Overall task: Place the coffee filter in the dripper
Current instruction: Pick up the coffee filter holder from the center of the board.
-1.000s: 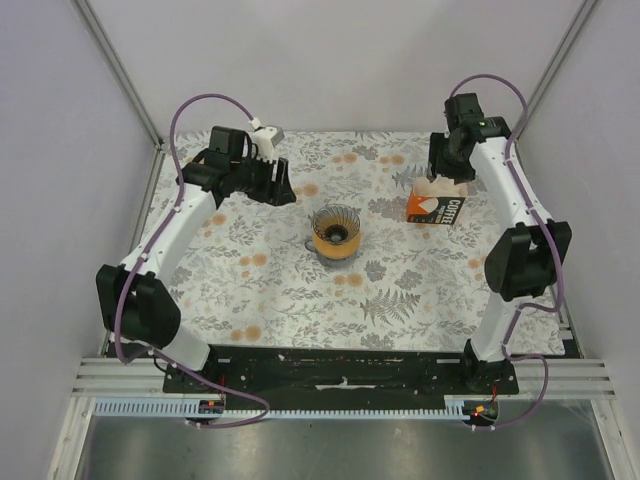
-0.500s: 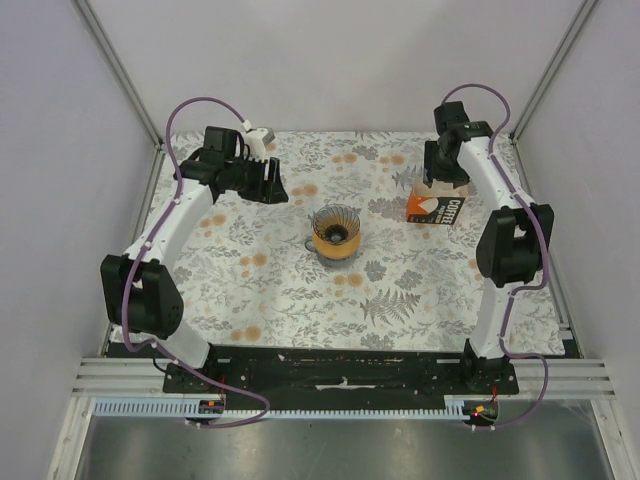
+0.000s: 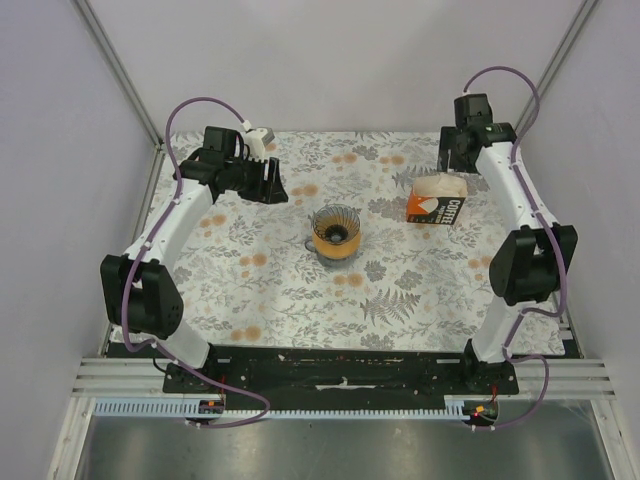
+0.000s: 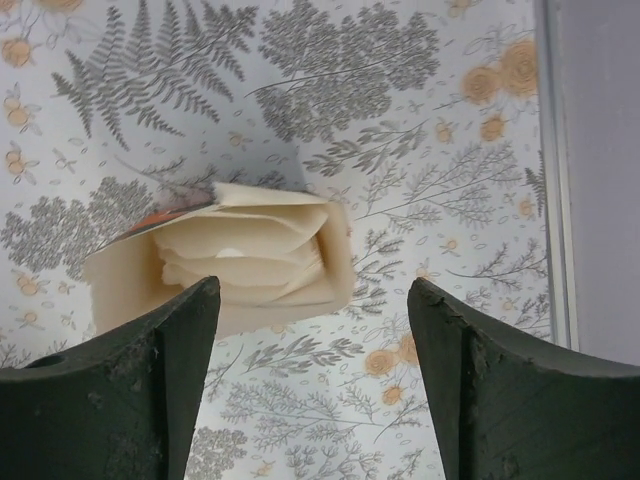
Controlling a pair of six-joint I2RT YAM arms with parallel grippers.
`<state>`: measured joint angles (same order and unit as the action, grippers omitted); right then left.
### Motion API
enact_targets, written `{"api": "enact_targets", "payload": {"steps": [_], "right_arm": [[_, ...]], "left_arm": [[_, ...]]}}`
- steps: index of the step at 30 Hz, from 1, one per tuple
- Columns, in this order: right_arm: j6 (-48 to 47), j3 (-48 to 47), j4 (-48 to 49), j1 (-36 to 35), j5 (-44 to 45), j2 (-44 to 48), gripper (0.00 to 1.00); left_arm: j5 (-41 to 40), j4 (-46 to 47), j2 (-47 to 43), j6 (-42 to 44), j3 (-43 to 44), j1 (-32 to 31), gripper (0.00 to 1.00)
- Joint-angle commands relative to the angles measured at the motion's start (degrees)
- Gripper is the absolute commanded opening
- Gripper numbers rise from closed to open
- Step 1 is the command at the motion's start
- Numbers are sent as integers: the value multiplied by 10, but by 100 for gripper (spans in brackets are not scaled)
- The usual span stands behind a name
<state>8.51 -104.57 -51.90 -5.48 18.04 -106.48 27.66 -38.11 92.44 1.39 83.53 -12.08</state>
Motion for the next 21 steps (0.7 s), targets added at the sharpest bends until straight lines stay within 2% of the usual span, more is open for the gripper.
{"api": "enact_targets", "payload": {"steps": [1, 5, 10, 13, 15, 16, 17, 21], "right_arm": [[-2, -5, 6, 31, 32, -17, 83], [-2, -13, -5, 48, -11, -53, 76], [-4, -9, -2, 51, -44, -72, 58], [-18, -10, 2, 51, -62, -75, 41], [-27, -6, 7, 51, -76, -67, 18], [-31, -3, 12, 51, -77, -60, 4], [-35, 2, 17, 51, -78, -51, 0], [-51, 33, 38, 51, -77, 0, 0]], "left_arm": [[16, -1, -7, 10, 19, 1, 67], [16, -1, -12, 9, 18, 1, 67], [16, -1, -19, 9, 17, 3, 67], [18, -1, -20, 9, 17, 3, 66], [18, -1, -23, 12, 17, 3, 67], [14, -4, -25, 13, 18, 3, 66], [13, -5, -26, 14, 22, 4, 66], [12, -17, -29, 29, 38, 4, 66]]}}
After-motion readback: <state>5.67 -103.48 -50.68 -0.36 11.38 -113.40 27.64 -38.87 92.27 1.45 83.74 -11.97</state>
